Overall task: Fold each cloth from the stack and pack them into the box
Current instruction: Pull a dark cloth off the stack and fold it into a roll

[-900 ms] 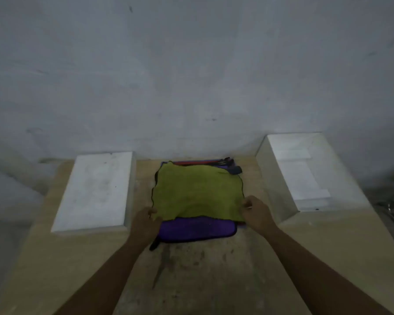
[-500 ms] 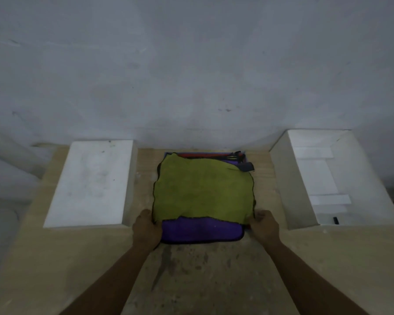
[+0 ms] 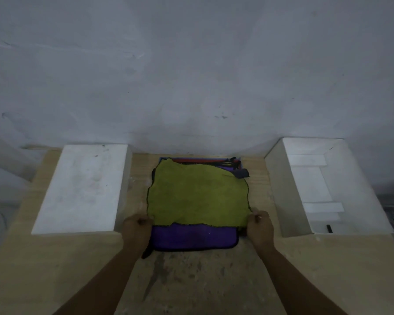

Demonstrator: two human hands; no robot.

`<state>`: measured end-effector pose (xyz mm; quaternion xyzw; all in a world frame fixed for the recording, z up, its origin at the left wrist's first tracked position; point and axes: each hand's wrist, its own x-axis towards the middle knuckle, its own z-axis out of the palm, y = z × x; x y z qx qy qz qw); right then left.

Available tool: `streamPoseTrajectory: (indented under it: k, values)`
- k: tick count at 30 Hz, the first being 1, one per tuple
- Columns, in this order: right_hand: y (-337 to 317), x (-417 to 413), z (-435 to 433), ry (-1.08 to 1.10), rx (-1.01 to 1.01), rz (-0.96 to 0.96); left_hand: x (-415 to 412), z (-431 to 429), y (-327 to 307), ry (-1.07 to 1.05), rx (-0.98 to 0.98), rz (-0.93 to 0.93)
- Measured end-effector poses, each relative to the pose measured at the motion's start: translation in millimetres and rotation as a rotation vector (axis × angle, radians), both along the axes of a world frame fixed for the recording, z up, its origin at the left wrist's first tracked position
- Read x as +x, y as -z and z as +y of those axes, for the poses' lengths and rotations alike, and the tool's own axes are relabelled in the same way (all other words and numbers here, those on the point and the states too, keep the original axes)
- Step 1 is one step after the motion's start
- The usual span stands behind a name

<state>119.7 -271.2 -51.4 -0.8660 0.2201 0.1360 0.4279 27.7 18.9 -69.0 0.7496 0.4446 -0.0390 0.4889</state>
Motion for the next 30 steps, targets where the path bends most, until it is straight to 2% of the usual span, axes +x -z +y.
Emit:
streamPoseTrajectory:
  k: [5,7,10,15,18,22,27,30]
  values:
    - [-6,3,-7,0.122,0.287,-0.015,2,-4,-19,-0.07,-0.093,-0.1]
    - [-21,2,-8,0.153,0.41,-0.012,-1,-6,-31,-0.125,-0.207,-0.191]
    - [-37,-5,-17,0.074,0.52,0.065,-13,-8,-52,-0.191,-0.403,-0.305]
    - [-49,-38,-44,-0.08,0.573,0.2,-63,-12,-61,-0.146,-0.435,-0.322]
    - [-46,-60,-65,-0.19,0.565,0.261,-100,-12,-57,-0.121,-0.45,-0.3]
    - [-45,-106,-90,-0.378,0.525,0.341,-162,-17,-51,-0.001,-0.371,-0.215]
    - [-40,-152,-112,-0.621,0.315,0.434,-222,-22,-36,0.248,-0.264,-0.082]
    - [-29,-169,-124,-0.73,0.163,0.43,-243,-19,-29,0.322,-0.194,-0.02]
